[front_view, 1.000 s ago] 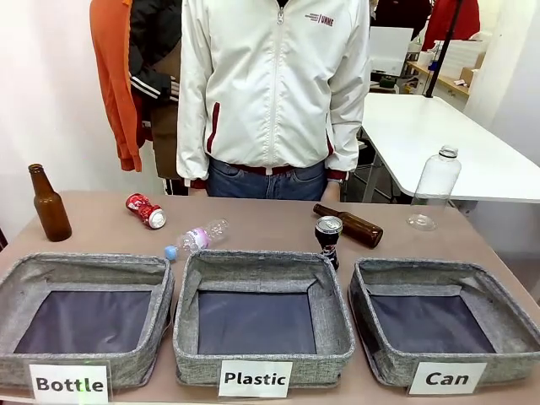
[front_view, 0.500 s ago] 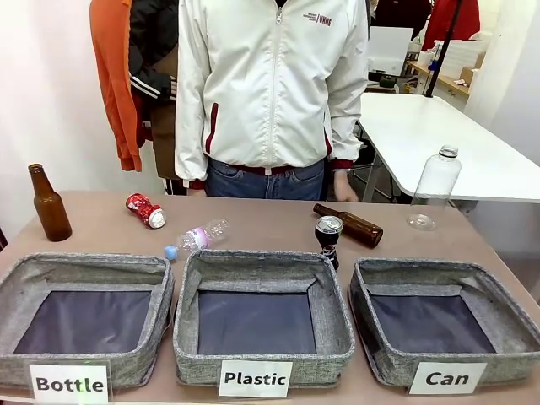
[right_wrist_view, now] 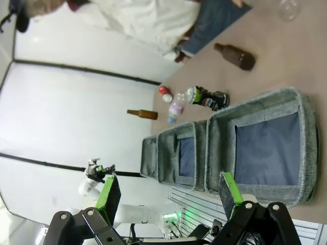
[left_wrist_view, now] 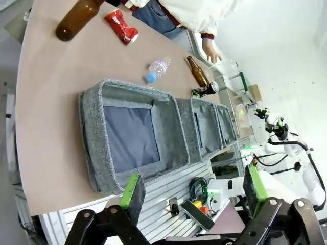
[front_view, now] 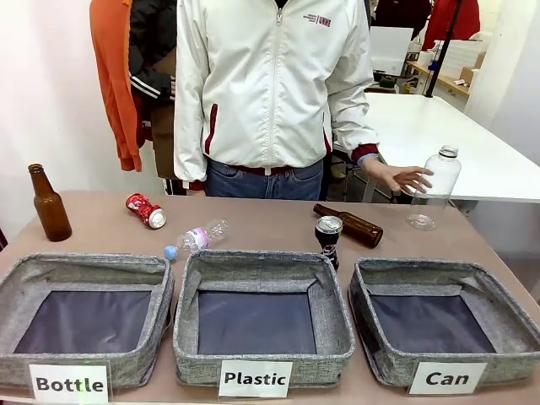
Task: Sort the can waste into the basket.
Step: Pick up the can waste from the table and place it in the right Fabric basket.
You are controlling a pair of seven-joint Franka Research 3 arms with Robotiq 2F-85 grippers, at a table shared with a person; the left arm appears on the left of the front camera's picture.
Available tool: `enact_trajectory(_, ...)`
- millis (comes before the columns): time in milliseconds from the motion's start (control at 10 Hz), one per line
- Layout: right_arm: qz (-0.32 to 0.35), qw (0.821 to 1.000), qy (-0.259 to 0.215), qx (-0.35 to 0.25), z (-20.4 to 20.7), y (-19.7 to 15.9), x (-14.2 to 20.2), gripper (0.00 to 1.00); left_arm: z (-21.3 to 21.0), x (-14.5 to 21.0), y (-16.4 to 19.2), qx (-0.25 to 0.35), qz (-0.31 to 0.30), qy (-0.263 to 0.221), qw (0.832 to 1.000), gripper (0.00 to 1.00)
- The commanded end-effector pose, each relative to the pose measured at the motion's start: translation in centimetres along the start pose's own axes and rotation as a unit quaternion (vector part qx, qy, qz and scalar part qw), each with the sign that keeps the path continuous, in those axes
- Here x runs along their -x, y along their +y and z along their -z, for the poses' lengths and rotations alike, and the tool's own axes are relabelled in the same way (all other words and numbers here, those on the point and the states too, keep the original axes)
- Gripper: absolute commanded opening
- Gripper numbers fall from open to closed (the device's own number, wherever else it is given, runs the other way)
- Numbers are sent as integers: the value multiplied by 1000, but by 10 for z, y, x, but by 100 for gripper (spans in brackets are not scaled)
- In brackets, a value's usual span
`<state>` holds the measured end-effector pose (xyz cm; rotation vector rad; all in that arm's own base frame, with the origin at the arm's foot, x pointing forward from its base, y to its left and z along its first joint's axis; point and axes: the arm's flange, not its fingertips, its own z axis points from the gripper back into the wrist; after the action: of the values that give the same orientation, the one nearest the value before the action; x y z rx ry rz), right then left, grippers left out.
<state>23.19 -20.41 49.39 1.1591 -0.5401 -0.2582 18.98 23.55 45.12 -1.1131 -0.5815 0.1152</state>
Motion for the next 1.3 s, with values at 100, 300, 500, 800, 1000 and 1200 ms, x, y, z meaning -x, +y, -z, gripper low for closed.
enact_trajectory(100, -15, 1000, -5, -12, -1, 1, -4, 100, 0, 0, 0, 0, 0, 0, 1000, 100)
enact_trajectory(300, -15, 1000, -5, -12, -1, 1, -4, 100, 10, -26, -44, -56, 117, 15, 991, 100)
enact_trajectory(500, -15, 1000, -5, -12, -1, 1, -4, 100, 48, -74, -104, -133, 194, 91, 968, 100)
enact_trajectory(800, -15, 1000, -5, -12, -1, 1, -4, 100, 148, -114, -160, -228, 235, 196, 924, 100)
enact_trajectory(1000, -15, 1000, -5, -12, -1, 1, -4, 100, 224, -129, -171, -295, 238, 248, 891, 100)
enact_trajectory(1200, -15, 1000, -5, -12, -1, 1, -4, 100, 270, -145, -168, -304, 259, 237, 886, 100)
